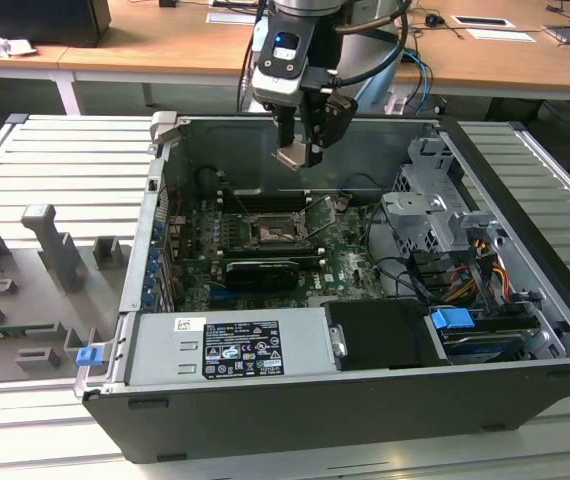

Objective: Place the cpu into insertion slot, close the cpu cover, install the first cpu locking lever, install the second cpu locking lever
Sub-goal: 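Place the cpu into insertion slot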

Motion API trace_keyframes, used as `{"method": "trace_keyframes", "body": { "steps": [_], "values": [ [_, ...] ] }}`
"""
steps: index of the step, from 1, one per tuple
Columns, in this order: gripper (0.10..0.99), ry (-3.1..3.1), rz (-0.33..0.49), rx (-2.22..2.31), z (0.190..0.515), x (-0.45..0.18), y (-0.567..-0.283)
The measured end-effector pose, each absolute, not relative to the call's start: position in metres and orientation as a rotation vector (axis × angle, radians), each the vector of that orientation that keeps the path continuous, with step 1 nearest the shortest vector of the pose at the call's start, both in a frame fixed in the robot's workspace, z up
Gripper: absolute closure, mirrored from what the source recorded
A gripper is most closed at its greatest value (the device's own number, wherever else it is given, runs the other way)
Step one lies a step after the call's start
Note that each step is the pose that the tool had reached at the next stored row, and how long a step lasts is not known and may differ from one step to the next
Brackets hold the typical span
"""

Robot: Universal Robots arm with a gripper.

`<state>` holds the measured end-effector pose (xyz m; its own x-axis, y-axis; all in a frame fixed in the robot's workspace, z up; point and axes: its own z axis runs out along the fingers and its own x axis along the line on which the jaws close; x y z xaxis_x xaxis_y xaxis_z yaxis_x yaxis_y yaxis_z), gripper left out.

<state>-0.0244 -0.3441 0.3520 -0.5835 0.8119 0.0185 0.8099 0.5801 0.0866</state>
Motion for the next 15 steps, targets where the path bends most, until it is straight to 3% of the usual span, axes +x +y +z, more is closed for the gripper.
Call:
{"method": "trace_keyframes", "body": {
  "steps": [15],
  "values": [
    [0.561,2.730,0.129,1.501,0.339,-0.024,-0.344]
  ]
}}
